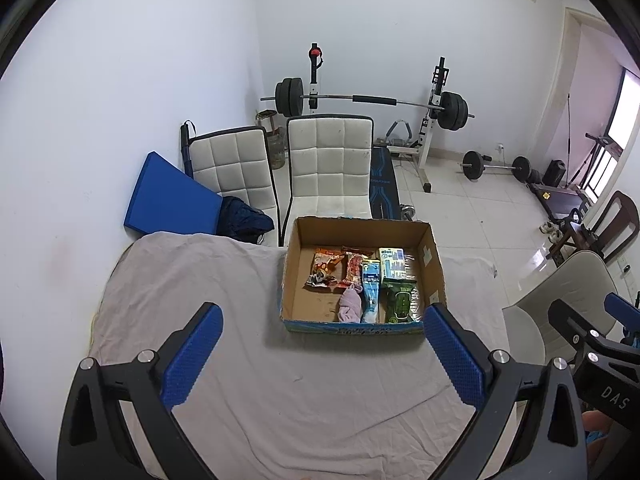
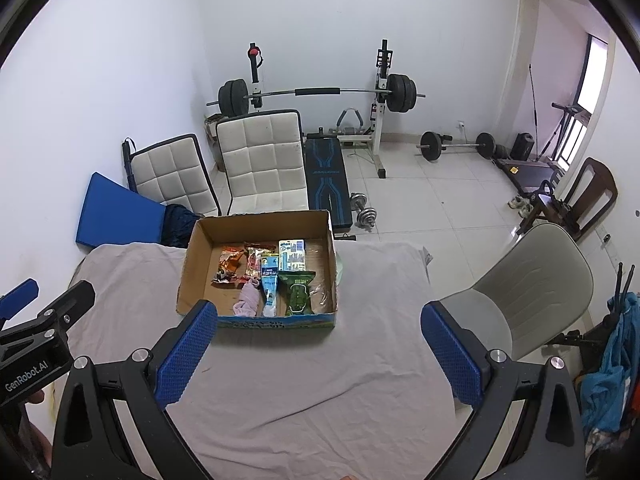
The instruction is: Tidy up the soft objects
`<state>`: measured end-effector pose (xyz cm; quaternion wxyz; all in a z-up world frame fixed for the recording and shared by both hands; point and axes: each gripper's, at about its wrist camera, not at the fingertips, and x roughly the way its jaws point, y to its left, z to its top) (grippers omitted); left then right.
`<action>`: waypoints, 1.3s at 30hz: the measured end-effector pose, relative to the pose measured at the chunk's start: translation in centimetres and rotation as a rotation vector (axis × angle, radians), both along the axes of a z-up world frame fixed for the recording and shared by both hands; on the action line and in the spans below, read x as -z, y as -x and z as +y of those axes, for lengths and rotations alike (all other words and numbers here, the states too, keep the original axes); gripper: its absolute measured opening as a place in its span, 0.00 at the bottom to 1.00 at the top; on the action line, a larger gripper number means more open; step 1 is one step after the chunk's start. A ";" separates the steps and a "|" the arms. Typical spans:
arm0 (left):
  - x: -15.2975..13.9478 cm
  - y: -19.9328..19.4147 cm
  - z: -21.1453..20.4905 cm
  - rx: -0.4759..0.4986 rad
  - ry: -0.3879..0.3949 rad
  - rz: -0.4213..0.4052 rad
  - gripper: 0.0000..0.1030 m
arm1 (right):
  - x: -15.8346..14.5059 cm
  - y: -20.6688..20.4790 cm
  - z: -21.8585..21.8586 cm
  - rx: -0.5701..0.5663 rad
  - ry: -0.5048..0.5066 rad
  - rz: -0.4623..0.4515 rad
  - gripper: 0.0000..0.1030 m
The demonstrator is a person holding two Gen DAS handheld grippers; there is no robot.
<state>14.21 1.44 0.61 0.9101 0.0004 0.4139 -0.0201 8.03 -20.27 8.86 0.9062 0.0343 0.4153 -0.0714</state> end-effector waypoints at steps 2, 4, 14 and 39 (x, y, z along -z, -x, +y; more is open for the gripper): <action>0.0 0.0 0.0 0.001 0.002 0.001 1.00 | 0.0 0.0 0.0 0.000 0.002 0.000 1.00; 0.0 0.0 0.0 0.000 0.002 -0.001 1.00 | 0.0 0.0 0.0 0.001 0.005 -0.002 1.00; 0.1 -0.2 0.2 -0.006 0.002 0.001 1.00 | -0.1 0.2 0.1 0.004 0.007 -0.004 1.00; 0.6 0.0 0.3 -0.036 -0.004 0.013 1.00 | -0.1 0.1 0.3 0.007 0.015 -0.005 1.00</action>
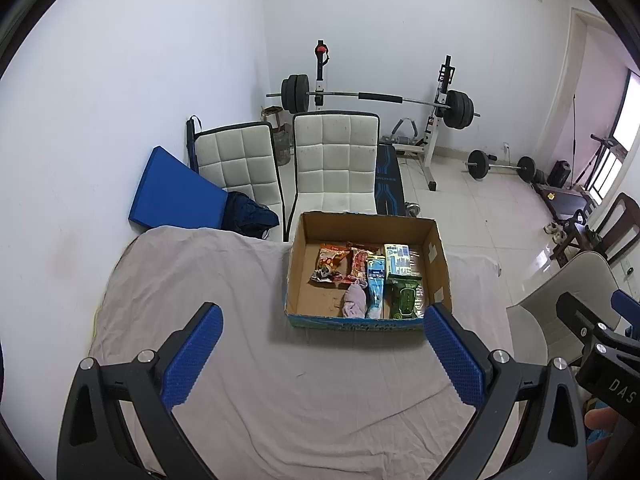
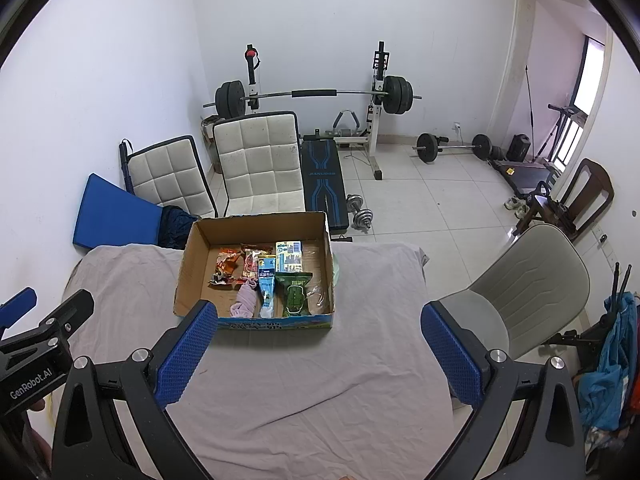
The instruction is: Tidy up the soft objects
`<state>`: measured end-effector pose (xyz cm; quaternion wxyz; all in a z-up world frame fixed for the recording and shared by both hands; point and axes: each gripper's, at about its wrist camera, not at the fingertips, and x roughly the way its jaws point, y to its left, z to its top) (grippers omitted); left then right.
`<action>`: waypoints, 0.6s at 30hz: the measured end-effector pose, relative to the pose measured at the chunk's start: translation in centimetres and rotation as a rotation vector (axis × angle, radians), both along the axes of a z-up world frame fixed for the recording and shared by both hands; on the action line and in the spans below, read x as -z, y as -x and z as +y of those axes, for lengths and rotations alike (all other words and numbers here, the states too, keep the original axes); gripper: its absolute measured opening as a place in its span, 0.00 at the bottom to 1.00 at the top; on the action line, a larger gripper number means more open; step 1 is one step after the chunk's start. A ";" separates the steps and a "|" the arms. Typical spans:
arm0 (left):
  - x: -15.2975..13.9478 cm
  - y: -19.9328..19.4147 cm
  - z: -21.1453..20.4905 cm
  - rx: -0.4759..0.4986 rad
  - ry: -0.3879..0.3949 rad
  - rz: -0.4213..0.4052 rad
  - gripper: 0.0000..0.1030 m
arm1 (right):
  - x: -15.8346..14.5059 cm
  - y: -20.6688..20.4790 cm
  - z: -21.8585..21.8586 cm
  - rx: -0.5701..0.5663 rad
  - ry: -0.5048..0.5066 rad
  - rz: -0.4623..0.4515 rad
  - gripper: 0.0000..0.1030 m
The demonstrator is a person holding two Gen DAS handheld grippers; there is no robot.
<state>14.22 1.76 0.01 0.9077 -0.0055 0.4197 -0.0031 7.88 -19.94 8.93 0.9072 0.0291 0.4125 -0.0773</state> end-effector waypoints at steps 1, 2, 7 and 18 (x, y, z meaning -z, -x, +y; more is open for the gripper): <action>0.0 0.0 0.0 0.001 0.001 0.001 1.00 | 0.0 0.0 0.0 -0.002 0.000 0.001 1.00; 0.0 0.1 0.1 -0.002 0.003 0.001 1.00 | 0.1 0.0 0.0 -0.003 -0.002 0.002 1.00; 0.1 0.1 0.1 0.001 0.002 0.002 1.00 | 0.3 0.0 0.3 -0.003 -0.004 0.011 1.00; 0.2 0.3 0.0 0.002 0.001 0.000 1.00 | 0.3 0.0 0.2 0.000 -0.004 0.012 1.00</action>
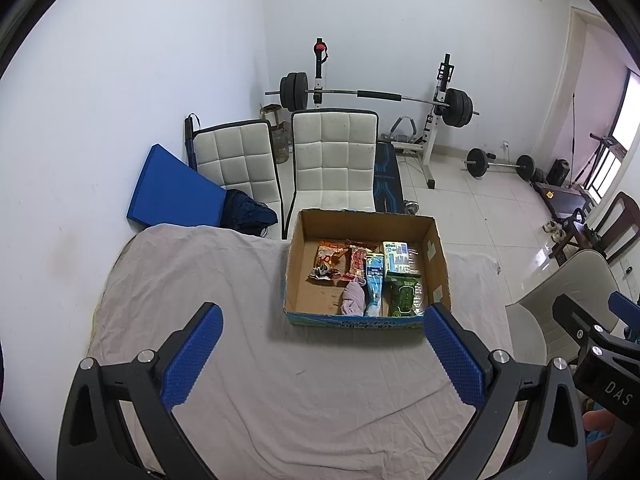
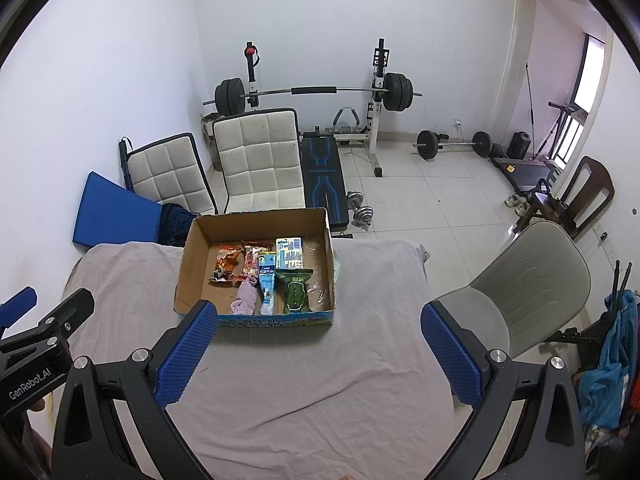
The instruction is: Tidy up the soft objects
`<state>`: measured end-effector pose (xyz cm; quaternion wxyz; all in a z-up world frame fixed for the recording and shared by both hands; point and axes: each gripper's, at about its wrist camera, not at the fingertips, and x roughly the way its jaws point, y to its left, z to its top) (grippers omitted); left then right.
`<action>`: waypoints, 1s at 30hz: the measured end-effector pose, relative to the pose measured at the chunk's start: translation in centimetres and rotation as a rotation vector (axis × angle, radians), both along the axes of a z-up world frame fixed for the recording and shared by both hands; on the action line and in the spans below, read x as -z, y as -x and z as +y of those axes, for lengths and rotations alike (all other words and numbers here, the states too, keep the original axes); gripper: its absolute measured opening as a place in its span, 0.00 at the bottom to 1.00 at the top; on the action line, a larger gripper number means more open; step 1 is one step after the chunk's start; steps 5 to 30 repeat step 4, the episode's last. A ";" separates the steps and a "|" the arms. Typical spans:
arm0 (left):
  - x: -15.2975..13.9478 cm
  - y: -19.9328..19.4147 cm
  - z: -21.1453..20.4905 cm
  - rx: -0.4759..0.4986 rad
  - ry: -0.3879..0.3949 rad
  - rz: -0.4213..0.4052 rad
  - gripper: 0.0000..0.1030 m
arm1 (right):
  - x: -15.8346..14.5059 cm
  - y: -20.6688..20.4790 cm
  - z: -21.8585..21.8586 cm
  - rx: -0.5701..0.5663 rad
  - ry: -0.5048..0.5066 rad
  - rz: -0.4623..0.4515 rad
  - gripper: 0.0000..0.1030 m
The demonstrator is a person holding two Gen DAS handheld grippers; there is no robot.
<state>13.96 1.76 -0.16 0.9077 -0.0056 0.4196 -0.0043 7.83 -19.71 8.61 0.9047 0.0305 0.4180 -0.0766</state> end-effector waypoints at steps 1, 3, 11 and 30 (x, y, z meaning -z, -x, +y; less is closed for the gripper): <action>0.0 0.0 0.0 -0.002 -0.002 -0.002 1.00 | 0.0 0.0 0.0 0.000 0.001 -0.001 1.00; 0.1 0.1 0.0 -0.001 0.002 -0.001 1.00 | 0.0 0.1 0.0 0.003 0.001 -0.002 1.00; 0.2 0.2 0.0 -0.001 0.005 0.001 1.00 | 0.0 0.1 0.0 0.004 0.000 -0.002 1.00; 0.2 0.2 0.0 -0.001 0.005 0.001 1.00 | 0.0 0.1 0.0 0.004 0.000 -0.002 1.00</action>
